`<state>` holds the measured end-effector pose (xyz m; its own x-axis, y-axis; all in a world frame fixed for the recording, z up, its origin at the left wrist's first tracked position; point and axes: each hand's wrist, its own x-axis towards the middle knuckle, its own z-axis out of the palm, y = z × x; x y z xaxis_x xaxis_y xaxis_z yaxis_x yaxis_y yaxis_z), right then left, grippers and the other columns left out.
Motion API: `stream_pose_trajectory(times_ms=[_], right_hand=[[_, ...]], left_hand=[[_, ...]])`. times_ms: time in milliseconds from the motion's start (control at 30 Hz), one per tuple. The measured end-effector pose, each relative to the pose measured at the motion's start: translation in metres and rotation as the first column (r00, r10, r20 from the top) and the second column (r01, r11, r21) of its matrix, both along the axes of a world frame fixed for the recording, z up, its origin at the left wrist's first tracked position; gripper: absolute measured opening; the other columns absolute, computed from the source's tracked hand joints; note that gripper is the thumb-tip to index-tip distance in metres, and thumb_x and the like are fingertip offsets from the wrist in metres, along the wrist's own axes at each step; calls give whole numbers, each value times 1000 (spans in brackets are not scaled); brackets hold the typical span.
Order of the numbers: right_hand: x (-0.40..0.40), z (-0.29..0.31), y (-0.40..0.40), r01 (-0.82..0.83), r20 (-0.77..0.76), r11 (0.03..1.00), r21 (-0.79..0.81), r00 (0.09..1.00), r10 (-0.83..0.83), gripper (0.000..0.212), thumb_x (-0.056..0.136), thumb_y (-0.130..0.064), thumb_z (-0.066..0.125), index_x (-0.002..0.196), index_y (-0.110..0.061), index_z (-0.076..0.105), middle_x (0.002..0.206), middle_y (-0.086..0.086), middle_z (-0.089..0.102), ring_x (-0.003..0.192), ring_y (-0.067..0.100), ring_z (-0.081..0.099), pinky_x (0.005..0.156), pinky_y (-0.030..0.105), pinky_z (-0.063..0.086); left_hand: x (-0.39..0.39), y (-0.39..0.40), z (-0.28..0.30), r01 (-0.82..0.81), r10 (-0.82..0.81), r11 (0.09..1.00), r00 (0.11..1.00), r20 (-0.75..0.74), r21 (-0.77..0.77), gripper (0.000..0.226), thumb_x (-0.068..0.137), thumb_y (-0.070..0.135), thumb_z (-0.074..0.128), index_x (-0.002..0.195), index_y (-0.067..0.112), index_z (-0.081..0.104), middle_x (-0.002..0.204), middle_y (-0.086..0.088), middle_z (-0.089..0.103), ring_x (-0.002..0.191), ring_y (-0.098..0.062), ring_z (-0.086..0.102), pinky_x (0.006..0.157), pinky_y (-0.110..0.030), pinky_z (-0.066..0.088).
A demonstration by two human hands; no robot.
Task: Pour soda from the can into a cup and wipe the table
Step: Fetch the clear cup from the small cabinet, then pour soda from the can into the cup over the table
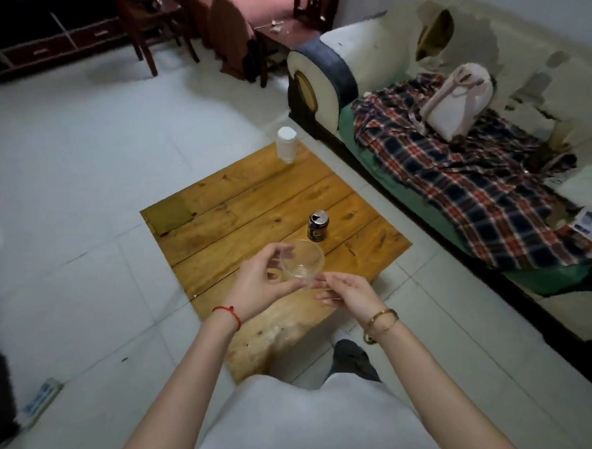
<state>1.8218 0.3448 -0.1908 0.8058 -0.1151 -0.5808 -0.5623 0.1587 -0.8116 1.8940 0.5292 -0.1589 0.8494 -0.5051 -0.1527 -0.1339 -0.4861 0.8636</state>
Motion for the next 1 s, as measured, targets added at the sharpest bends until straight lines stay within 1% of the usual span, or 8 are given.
stream_pose_trajectory(times_ms=[167,300,533,667,800,867,933,1000], right_hand=[[49,15,-65,-223,-20,974,-27,975,222,26,100,-12,42,118,-4,60,101,8,68,70,7,62,65,13,53],[82,18,-105,-367,-15,929,-50,930,366,28,100,-10,42,122,-2,58,105,9,67,73,9,62,66,13,53],[114,12,-142,-531,-16,847,-34,847,531,27,100,-9,43,121,-7,60,97,-2,68,79,10,64,70,15,55],[126,3,-147,-569,-28,822,-7,822,569,27,99,-8,43,121,-7,58,94,-3,68,75,8,64,69,15,55],[137,-7,-147,-593,-8,805,-17,805,593,24,99,-10,44,118,-16,58,99,-1,69,78,9,65,73,16,55],[143,-15,-149,-588,-5,807,-55,809,588,25,99,-11,45,118,-14,60,102,2,69,80,9,64,72,16,55],[151,-24,-153,-554,-12,826,-107,831,556,23,98,-12,47,115,-11,63,100,2,70,78,9,63,67,15,54],[162,-37,-159,-504,-38,839,-204,861,508,17,96,-14,51,105,-11,66,93,0,69,76,11,61,65,19,54]], left_hand=[[5,-55,3,-244,243,969,970,-25,-25,66,70,41,83,128,29,54,120,16,62,105,-1,59,87,-26,55],[8,-94,5,-394,393,919,919,-19,-29,64,70,39,83,126,29,54,119,18,62,105,-3,59,88,-30,55],[5,-136,5,-555,554,832,832,-23,-27,65,71,36,84,128,28,53,122,16,61,106,-1,59,87,-26,54],[3,-147,3,-618,618,785,786,-30,-26,65,71,33,83,128,27,53,122,14,61,106,-3,59,87,-28,55],[8,-149,-1,-658,658,753,753,-35,-14,67,71,35,82,131,28,52,122,15,60,108,1,57,90,-29,54],[13,-149,-4,-678,677,735,735,-44,-8,69,71,35,82,132,27,51,123,15,60,111,1,56,91,-29,53],[20,-146,-7,-701,701,713,712,-32,1,69,71,35,82,132,25,51,124,14,60,112,-2,56,92,-30,52],[28,-142,-13,-728,728,685,685,-13,14,70,71,34,82,132,22,50,125,12,60,113,-5,56,94,-31,51]])
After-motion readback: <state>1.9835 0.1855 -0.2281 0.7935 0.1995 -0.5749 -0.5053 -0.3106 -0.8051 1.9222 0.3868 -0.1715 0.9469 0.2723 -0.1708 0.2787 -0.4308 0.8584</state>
